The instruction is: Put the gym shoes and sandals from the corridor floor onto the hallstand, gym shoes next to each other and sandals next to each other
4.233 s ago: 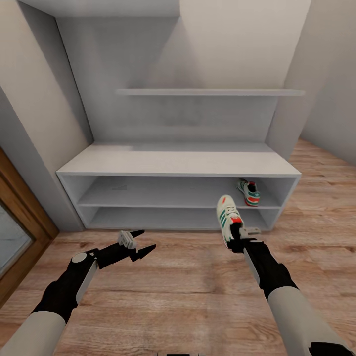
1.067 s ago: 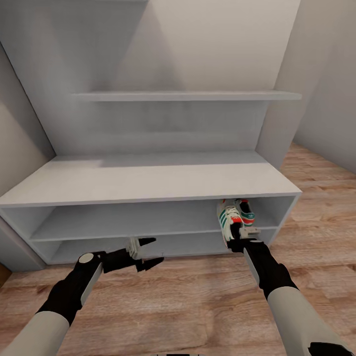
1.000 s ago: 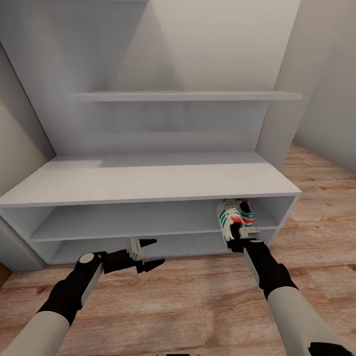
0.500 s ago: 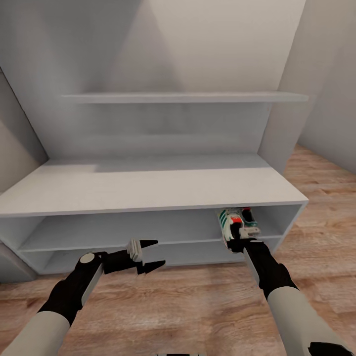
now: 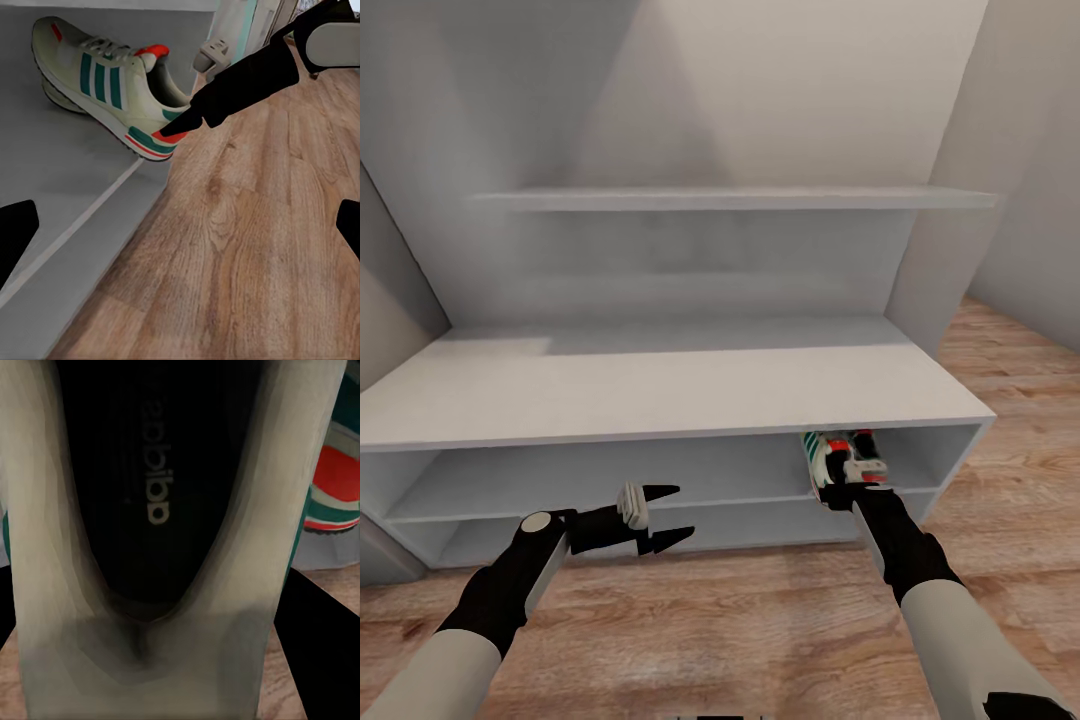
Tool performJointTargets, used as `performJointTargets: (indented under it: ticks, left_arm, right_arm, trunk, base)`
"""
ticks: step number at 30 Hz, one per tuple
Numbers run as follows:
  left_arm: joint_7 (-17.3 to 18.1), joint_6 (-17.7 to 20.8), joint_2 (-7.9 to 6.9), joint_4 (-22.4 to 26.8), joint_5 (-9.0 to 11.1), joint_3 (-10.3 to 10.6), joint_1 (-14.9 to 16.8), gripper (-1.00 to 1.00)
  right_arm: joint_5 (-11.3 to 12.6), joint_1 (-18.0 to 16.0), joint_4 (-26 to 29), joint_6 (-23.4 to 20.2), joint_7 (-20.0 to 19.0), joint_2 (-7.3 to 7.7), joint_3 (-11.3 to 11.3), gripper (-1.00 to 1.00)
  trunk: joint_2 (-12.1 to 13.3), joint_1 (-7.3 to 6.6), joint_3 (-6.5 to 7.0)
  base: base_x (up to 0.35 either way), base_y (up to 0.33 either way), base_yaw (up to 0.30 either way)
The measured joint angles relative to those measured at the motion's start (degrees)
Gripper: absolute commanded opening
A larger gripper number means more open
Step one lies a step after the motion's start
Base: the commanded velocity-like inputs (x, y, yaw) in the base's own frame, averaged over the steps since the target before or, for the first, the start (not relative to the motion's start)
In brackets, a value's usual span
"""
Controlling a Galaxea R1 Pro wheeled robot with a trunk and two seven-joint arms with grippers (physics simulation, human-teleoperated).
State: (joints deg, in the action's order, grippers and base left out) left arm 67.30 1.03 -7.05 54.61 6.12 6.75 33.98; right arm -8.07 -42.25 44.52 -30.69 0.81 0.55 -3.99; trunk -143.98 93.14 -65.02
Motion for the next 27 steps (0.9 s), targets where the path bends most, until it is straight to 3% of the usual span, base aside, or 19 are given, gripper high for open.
performJointTargets:
  ticks: [27]
  left_arm:
    - [0.00, 0.00, 0.00, 0.00, 0.02, 0.00, 0.00, 1.00]
  right_arm:
    - [0.00, -0.03, 0.05, 0.01, 0.00, 0.00, -0.01, -1.00]
  trunk:
    - [0.00, 0.02, 0.00]
  base:
    - [0.068, 0.005, 0.000]
